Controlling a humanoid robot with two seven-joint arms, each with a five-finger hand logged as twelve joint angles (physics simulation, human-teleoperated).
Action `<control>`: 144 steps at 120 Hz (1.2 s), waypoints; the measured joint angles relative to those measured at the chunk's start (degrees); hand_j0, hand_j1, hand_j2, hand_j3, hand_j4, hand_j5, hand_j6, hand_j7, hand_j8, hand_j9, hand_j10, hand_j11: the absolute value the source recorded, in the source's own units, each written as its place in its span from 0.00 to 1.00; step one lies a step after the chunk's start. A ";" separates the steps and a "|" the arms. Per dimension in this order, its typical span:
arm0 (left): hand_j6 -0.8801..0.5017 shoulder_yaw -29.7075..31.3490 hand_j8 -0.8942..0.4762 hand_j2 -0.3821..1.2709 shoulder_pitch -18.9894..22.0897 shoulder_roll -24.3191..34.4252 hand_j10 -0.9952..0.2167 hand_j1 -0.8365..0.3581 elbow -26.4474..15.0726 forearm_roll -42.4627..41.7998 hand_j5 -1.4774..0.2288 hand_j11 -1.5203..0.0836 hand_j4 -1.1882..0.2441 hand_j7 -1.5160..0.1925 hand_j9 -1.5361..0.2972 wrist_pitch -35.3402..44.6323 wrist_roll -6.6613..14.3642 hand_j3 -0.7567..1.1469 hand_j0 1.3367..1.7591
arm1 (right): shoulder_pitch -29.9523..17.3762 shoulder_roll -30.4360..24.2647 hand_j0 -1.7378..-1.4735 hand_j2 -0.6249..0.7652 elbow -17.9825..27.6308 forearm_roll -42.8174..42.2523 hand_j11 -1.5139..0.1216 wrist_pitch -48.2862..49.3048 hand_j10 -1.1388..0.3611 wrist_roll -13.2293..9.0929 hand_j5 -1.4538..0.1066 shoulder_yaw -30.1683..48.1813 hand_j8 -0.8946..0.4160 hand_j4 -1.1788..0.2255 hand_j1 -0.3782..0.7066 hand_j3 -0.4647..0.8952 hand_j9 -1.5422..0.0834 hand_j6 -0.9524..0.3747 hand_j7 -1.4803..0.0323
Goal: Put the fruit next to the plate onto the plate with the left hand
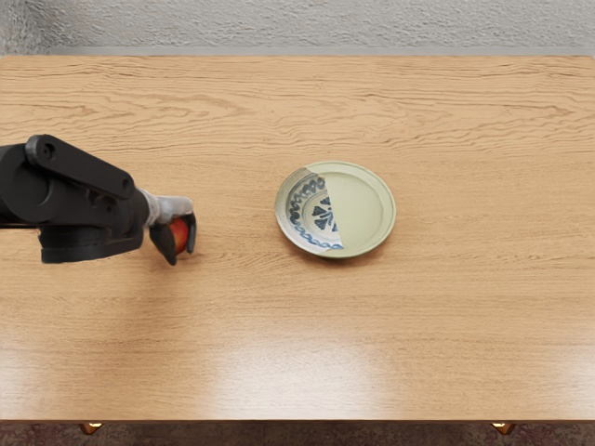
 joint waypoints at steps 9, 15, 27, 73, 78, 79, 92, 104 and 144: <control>0.49 -0.14 0.56 0.41 -1.48 0.04 0.48 0.28 0.04 -0.85 0.17 0.18 0.26 0.22 0.22 -4.01 0.45 0.40 0.69 | 0.00 0.00 0.30 0.44 0.01 0.00 0.90 0.00 0.73 0.00 0.90 0.00 0.65 0.81 0.07 0.34 0.92 0.69 0.95; 0.48 -0.44 0.56 0.47 -2.28 0.08 0.47 0.25 0.15 -1.23 0.16 0.18 0.26 0.20 0.21 -6.93 0.84 0.40 0.69 | 0.00 0.00 0.30 0.44 0.01 0.00 0.90 0.00 0.73 0.00 0.90 0.00 0.65 0.81 0.07 0.34 0.92 0.69 0.95; 0.49 -1.44 0.57 0.49 -4.16 0.13 0.45 0.24 1.90 -2.25 0.16 0.17 0.27 0.19 0.20 -14.82 1.39 0.40 0.68 | 0.00 0.00 0.30 0.44 0.00 0.00 0.90 0.00 0.73 0.01 0.90 0.00 0.65 0.81 0.07 0.34 0.92 0.69 0.95; 0.50 -8.42 0.60 0.61 -5.12 0.22 0.45 0.24 22.78 -7.25 0.17 0.16 0.26 0.16 0.16 -47.67 5.30 0.40 0.65 | 0.00 0.00 0.30 0.44 0.01 0.00 0.90 -0.01 0.73 0.00 0.90 0.00 0.65 0.81 0.07 0.34 0.92 0.69 0.95; 0.47 -10.36 0.59 0.57 -5.06 0.13 0.41 0.26 24.53 -7.31 0.18 0.15 0.24 0.16 0.16 -48.19 6.44 0.40 0.65 | 0.00 0.00 0.30 0.44 0.02 0.00 0.90 0.00 0.73 0.01 0.90 0.00 0.65 0.81 0.07 0.34 0.92 0.69 0.95; 0.47 -10.81 0.58 0.56 -5.05 0.13 0.41 0.27 24.83 -7.31 0.18 0.16 0.24 0.16 0.16 -48.26 6.68 0.40 0.66 | 0.00 0.00 0.30 0.44 0.02 0.00 0.90 0.00 0.73 0.01 0.90 0.00 0.65 0.81 0.07 0.34 0.92 0.69 0.95; 0.44 -16.58 0.54 0.51 -5.22 -0.17 0.36 0.30 27.27 -7.52 0.19 0.17 0.24 0.18 0.17 -48.87 9.47 0.40 0.68 | 0.00 0.00 0.30 0.44 0.00 0.00 0.90 0.00 0.73 0.00 0.90 0.00 0.65 0.81 0.07 0.34 0.92 0.69 0.95; 0.43 -22.26 0.54 0.50 -4.96 -0.26 0.33 0.30 28.06 -7.40 0.20 0.18 0.25 0.19 0.17 -49.07 12.17 0.40 0.69 | 0.00 0.00 0.30 0.44 -0.01 0.00 0.90 0.00 0.73 0.00 0.90 0.00 0.65 0.81 0.07 0.34 0.92 0.69 0.95; 0.41 -32.73 0.46 0.38 -4.94 -10.26 0.28 0.36 28.68 -6.66 0.18 0.18 0.26 0.17 0.18 -49.23 16.36 0.40 0.71 | 0.00 0.00 0.30 0.44 0.00 0.00 0.90 -0.01 0.73 0.00 0.90 0.00 0.65 0.81 0.07 0.34 0.92 0.69 0.95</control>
